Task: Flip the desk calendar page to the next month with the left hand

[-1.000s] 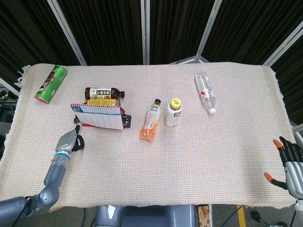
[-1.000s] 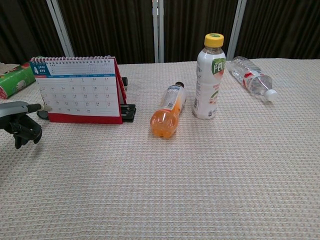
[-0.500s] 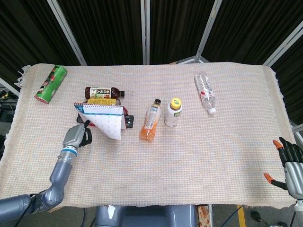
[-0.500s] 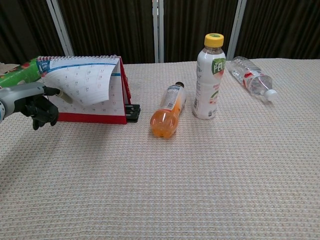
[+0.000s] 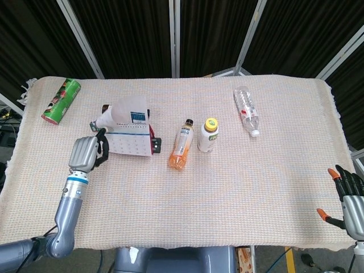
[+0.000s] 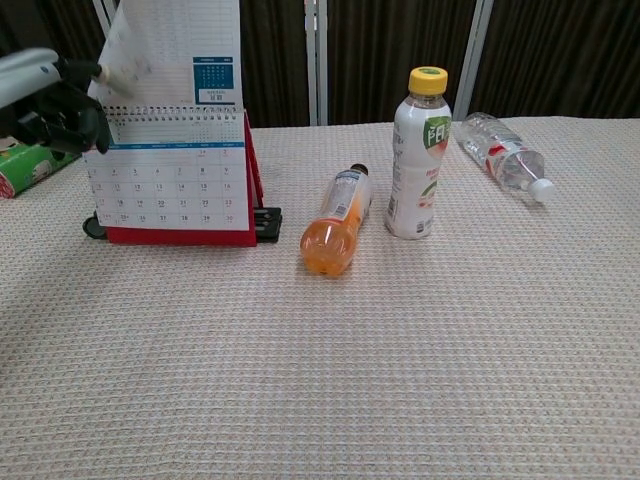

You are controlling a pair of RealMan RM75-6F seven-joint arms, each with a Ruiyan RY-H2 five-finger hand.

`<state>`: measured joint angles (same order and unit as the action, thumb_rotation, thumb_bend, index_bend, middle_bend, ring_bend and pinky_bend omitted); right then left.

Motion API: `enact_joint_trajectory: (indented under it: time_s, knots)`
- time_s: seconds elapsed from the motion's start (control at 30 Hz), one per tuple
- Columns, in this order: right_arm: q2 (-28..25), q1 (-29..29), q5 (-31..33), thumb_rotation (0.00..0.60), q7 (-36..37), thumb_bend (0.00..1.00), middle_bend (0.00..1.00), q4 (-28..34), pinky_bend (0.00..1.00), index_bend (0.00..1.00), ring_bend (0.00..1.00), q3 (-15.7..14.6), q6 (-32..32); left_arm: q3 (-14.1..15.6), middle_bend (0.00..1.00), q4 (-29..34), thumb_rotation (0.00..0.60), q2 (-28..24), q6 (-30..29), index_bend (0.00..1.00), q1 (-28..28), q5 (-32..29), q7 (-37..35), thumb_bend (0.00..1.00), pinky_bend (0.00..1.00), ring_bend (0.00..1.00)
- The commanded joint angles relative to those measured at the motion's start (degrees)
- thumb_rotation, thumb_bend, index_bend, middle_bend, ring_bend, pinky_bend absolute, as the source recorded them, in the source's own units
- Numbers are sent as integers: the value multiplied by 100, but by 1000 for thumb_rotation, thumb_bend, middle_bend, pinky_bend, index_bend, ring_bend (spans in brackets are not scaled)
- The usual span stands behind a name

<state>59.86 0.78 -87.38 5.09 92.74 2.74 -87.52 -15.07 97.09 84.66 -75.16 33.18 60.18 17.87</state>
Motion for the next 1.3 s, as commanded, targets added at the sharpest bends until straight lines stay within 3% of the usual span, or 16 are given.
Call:
enact_joint_trajectory:
  time_s: [0.03, 0.13, 0.2, 0.37, 0.47, 0.67, 0.9, 1.13, 1.3]
  knots:
    - [6, 7, 25, 600, 9, 91, 0, -13, 0, 0, 0, 7, 22, -26, 444, -200, 600, 15, -482, 0, -59, 606, 55, 785, 523, 510]
    - [12, 16, 52, 600, 17, 91, 0, -32, 0, 0, 0, 15, 47, -33, 319, -287, 600, -21, -455, 0, -9, 708, 211, 743, 453, 410]
    - [11, 16, 46, 600, 24, 91, 0, -33, 0, 0, 0, 15, 45, -48, 229, -258, 600, -117, -207, 0, 58, 517, 397, 650, 376, 331]
    - [11, 20, 59, 600, 43, 91, 0, -45, 0, 0, 0, 26, 47, -109, 26, -110, 600, -404, 524, 0, 251, -207, 779, 259, 207, 138]
    - [14, 26, 86, 600, 62, 91, 0, -63, 0, 0, 0, 30, 75, -122, 0, -97, 600, -490, 773, 0, 326, -506, 894, 155, 126, 67]
    - [18, 30, 90, 600, 70, 91, 0, -73, 0, 0, 0, 19, 100, -113, 0, -228, 600, -546, 1044, 0, 411, -776, 873, 137, 76, 33]
    - [26, 35, 55, 600, 56, 91, 0, -38, 0, 0, 0, -9, 120, -12, 0, -576, 600, -573, 1567, 0, 604, -1077, 860, 138, 106, 69]
    - [30, 30, 48, 600, 63, 91, 0, -47, 0, 0, 0, -8, 102, -9, 0, -698, 600, -499, 1556, 0, 678, -1147, 771, 139, 201, 176]
    - [16, 20, 23, 600, 77, 91, 0, -38, 0, 0, 0, -14, 76, -51, 0, -739, 600, -421, 1182, 0, 588, -742, 447, 141, 131, 123]
